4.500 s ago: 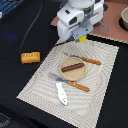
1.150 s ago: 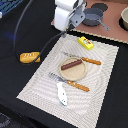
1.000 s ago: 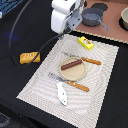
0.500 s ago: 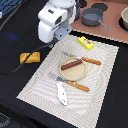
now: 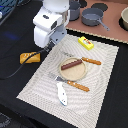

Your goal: Interact with the objects in diverse but meaningful ways.

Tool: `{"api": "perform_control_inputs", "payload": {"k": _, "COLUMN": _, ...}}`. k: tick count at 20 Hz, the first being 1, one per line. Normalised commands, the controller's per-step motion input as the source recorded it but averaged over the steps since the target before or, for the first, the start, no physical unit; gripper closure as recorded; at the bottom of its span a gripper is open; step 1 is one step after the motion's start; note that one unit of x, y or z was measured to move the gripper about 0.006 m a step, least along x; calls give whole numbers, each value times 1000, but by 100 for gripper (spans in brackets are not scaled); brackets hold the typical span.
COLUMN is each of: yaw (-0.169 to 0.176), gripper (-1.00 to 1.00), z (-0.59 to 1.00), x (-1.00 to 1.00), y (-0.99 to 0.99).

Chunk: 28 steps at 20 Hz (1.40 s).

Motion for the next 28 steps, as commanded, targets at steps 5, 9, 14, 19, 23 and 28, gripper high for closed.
{"api": "perform_control_inputs", "payload": {"k": 5, "yaw": 115, "gripper": -100, "z": -43, "x": -702, "y": -108}}
{"api": "perform_control_inputs", "payload": {"k": 9, "yaw": 66, "gripper": -100, "z": -49, "x": -812, "y": -194}}
{"api": "perform_control_inputs", "payload": {"k": 14, "yaw": 38, "gripper": -100, "z": -82, "x": -860, "y": -257}}
{"api": "perform_control_inputs", "payload": {"k": 19, "yaw": 28, "gripper": -100, "z": -91, "x": -872, "y": -286}}
{"api": "perform_control_inputs", "payload": {"k": 23, "yaw": 16, "gripper": -100, "z": -86, "x": -894, "y": -317}}
{"api": "perform_control_inputs", "payload": {"k": 28, "yaw": 15, "gripper": -100, "z": -91, "x": -881, "y": -339}}
